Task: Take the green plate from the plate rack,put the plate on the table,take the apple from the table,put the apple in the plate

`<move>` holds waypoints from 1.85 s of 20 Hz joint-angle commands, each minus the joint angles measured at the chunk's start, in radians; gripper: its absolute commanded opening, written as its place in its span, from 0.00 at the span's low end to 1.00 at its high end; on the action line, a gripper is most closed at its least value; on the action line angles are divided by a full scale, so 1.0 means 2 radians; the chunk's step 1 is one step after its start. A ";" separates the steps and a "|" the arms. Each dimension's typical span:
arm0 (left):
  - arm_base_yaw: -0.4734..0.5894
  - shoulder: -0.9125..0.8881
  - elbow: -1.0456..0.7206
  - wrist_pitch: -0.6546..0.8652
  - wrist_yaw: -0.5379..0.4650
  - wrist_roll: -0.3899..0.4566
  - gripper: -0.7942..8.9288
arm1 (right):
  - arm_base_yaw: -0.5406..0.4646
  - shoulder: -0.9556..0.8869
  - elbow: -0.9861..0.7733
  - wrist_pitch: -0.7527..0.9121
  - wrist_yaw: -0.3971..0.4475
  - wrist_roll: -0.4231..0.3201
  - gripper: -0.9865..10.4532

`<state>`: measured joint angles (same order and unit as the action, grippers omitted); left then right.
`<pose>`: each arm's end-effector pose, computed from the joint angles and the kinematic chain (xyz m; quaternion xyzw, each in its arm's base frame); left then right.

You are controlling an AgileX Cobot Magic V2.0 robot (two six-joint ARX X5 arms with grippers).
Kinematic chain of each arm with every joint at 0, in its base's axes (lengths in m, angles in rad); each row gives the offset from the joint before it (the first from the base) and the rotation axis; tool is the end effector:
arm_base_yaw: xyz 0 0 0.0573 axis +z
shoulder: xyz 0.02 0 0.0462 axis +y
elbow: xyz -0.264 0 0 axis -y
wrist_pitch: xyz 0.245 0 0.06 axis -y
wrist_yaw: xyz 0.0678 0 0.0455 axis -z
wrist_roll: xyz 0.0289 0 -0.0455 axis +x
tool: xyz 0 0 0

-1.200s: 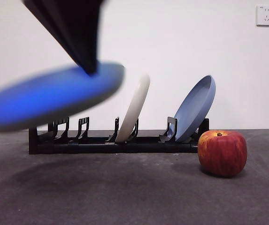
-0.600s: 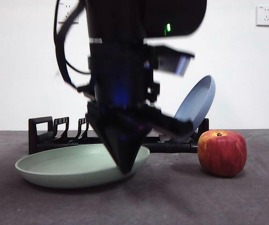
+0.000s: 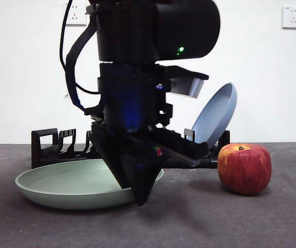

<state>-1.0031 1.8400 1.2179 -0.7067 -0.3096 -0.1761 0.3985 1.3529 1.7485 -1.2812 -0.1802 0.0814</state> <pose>0.1941 -0.2879 0.1714 0.3097 0.5101 -0.2236 0.7706 0.2070 0.0928 0.4365 -0.0114 0.4361 0.2403 0.8672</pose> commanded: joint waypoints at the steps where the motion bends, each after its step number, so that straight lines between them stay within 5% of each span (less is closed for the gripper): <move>1: 0.002 0.003 -0.004 0.001 0.001 0.002 0.25 | 0.001 0.002 0.002 -0.001 0.001 -0.002 0.61; 8: -0.009 -0.139 -0.003 -0.034 0.053 0.003 0.25 | 0.001 0.002 0.002 0.000 0.018 -0.006 0.61; 17: 0.028 -0.488 -0.003 -0.048 0.224 0.014 0.25 | 0.005 -0.039 -0.010 -0.038 0.043 -0.019 0.61; 22: 0.074 -0.603 -0.003 -0.123 0.191 0.019 0.25 | 0.019 -0.095 -0.068 -0.039 0.063 -0.010 0.61; 28: 0.078 -0.668 -0.003 -0.240 0.097 -0.023 0.25 | 0.040 -0.163 -0.251 0.038 0.068 0.039 0.61; 32: 0.078 -0.692 -0.003 -0.286 0.036 -0.058 0.25 | 0.048 -0.152 -0.350 0.145 0.071 0.058 0.61; 37: 0.077 -0.717 -0.003 -0.306 0.036 -0.070 0.25 | 0.048 -0.093 -0.377 0.210 0.104 0.060 0.61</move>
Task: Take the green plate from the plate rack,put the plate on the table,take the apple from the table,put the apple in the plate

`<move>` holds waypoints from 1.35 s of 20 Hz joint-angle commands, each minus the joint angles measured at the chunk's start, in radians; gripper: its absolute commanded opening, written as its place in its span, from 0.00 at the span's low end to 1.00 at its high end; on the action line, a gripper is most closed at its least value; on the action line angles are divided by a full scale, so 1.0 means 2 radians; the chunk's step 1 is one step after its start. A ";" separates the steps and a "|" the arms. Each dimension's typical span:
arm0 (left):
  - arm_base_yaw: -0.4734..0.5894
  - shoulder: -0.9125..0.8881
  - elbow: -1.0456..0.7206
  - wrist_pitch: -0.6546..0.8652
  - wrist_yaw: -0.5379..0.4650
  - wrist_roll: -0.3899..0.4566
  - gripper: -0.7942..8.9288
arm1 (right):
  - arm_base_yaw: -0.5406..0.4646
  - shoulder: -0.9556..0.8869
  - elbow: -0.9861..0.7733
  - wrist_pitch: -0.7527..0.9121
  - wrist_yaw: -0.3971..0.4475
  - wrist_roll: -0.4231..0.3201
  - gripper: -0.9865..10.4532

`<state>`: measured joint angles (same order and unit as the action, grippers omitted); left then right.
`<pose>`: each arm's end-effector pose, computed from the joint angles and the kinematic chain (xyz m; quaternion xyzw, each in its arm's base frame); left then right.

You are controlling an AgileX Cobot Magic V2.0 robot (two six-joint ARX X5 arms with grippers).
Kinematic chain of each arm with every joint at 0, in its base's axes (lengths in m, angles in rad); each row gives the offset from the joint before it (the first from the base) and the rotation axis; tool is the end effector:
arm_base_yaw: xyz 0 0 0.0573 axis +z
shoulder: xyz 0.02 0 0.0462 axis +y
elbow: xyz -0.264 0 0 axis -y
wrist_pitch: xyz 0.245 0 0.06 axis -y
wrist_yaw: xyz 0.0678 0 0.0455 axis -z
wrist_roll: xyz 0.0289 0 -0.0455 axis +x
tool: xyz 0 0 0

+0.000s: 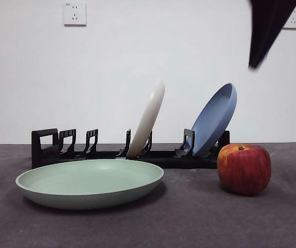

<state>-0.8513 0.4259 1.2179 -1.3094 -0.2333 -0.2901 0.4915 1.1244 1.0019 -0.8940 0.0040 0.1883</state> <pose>0.0000 0.0102 0.3817 -0.0025 0.2593 -0.2592 0.9304 0.1829 0.0978 0.2890 -0.0391 0.4895 0.1655 0.8552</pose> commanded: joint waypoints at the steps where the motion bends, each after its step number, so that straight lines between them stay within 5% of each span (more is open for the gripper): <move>1: 0.001 -0.014 -0.003 -0.005 -0.002 -0.016 0.25 | 0.001 0.035 -0.004 0.026 0.016 0.007 0.61; 8: 0.001 -0.040 -0.003 -0.006 0.000 -0.037 0.25 | 0.001 0.138 -0.004 0.113 0.019 0.007 0.61; 18: 0.001 -0.040 -0.003 -0.006 0.002 -0.038 0.25 | 0.002 0.215 -0.004 0.135 0.019 0.007 0.60; 23: 0.001 -0.040 -0.003 -0.006 0.002 -0.038 0.25 | 0.002 0.233 -0.004 0.134 0.019 0.007 0.31; 25: 0.001 -0.040 -0.003 -0.006 0.002 -0.038 0.25 | 0.002 0.233 -0.004 0.134 0.019 0.006 0.12; 27: 0.001 -0.040 -0.003 -0.006 0.002 -0.038 0.25 | 0.002 0.233 -0.004 0.133 0.019 0.006 0.08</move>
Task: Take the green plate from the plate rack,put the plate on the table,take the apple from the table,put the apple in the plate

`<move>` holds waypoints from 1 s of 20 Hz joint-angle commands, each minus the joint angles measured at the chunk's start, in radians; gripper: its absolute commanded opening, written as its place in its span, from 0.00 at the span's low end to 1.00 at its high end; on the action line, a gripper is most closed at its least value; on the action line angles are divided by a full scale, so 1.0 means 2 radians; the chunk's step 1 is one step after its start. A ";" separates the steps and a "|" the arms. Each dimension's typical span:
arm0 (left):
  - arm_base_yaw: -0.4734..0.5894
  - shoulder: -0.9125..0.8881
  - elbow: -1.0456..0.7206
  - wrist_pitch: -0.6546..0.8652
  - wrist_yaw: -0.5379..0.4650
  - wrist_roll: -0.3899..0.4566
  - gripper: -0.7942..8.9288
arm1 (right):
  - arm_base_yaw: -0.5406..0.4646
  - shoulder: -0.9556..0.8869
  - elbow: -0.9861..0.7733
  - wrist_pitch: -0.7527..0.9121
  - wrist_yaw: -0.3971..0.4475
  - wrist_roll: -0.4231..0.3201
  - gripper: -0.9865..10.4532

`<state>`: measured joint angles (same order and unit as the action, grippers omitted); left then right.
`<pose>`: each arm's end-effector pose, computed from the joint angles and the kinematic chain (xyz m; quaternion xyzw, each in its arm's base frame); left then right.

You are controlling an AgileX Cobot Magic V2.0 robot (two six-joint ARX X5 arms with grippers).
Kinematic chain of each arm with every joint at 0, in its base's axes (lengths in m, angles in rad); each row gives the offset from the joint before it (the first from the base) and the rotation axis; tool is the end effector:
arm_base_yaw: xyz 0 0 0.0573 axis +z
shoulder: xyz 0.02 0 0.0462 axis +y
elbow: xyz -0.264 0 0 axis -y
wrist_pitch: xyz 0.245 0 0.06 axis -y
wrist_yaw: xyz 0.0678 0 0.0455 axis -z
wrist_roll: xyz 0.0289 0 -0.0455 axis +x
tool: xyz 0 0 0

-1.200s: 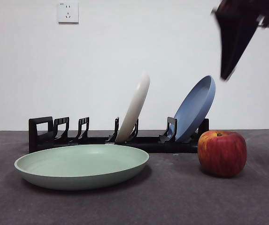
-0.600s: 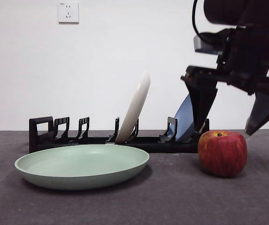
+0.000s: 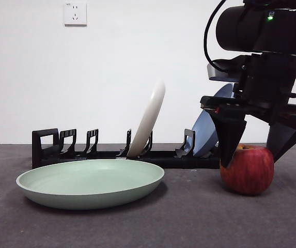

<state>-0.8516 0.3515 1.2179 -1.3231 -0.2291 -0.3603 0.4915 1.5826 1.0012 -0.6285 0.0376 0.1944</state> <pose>-0.0140 0.0260 0.3776 -0.0516 0.2444 -0.2587 0.9331 0.2605 0.1382 0.1926 -0.0702 0.5643 0.1309 0.8121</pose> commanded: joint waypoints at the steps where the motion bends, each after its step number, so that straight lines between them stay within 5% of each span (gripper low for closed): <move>1: 0.001 -0.003 -0.003 0.001 0.000 -0.003 0.25 | 0.002 0.004 -0.001 -0.007 0.002 0.003 0.08; 9: 0.001 -0.003 -0.003 0.002 0.000 -0.003 0.25 | 0.021 0.004 0.144 -0.121 -0.065 -0.006 0.08; 11: 0.001 -0.003 -0.003 0.002 0.000 -0.003 0.25 | 0.039 0.004 0.181 -0.110 -0.095 -0.005 0.08; 20: 0.001 -0.003 -0.003 0.003 0.000 -0.003 0.25 | 0.158 0.021 0.217 0.054 -0.075 -0.001 0.08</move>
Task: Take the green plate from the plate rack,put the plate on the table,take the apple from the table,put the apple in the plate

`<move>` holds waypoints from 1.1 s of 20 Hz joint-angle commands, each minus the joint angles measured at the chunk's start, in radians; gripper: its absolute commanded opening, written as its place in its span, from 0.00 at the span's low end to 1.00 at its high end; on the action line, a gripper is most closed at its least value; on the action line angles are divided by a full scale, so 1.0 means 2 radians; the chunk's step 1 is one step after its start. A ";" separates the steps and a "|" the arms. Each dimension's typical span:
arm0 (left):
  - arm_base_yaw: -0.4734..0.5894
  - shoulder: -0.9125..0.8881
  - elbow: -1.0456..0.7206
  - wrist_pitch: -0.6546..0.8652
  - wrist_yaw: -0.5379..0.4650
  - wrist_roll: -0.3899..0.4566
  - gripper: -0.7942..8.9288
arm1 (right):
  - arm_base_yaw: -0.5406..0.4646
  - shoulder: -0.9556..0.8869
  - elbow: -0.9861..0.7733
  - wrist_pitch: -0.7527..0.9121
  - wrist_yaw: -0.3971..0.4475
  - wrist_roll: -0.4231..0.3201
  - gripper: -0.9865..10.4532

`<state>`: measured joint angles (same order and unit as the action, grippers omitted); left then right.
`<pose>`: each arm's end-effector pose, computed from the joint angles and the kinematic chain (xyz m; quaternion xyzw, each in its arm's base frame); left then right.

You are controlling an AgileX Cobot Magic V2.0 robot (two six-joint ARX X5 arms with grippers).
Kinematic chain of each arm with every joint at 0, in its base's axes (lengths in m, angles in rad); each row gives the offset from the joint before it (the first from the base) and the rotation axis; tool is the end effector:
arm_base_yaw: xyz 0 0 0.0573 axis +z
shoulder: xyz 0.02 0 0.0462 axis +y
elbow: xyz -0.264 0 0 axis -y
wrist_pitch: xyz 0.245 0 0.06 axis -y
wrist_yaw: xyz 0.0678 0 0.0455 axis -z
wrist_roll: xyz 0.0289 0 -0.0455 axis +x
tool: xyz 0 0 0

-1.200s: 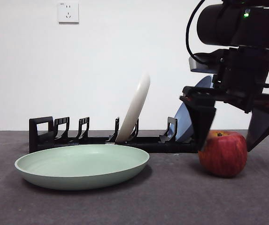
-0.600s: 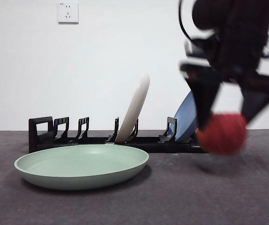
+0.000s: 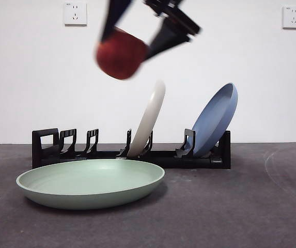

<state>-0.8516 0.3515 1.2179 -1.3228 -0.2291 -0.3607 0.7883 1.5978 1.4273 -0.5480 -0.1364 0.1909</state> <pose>-0.0140 0.0260 0.3777 -0.0518 0.2444 -0.2587 0.9331 0.2449 0.2519 0.3215 -0.0322 0.3713 0.3839 0.8448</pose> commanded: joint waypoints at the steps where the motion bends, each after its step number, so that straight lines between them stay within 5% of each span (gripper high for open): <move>1: 0.001 -0.003 -0.003 0.003 0.000 -0.003 0.25 | 0.017 0.023 0.011 0.014 0.026 0.001 0.08; 13: 0.001 -0.002 -0.003 0.003 -0.004 -0.003 0.25 | 0.025 0.172 0.121 -0.069 0.044 0.026 0.08; 22: 0.001 -0.002 -0.003 0.003 -0.004 -0.003 0.25 | 0.031 0.216 0.124 -0.110 0.059 0.025 0.08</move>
<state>-0.8516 0.3515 1.2175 -1.3228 -0.2333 -0.3607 0.8448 2.0144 1.6714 -0.7738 -0.0223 0.2325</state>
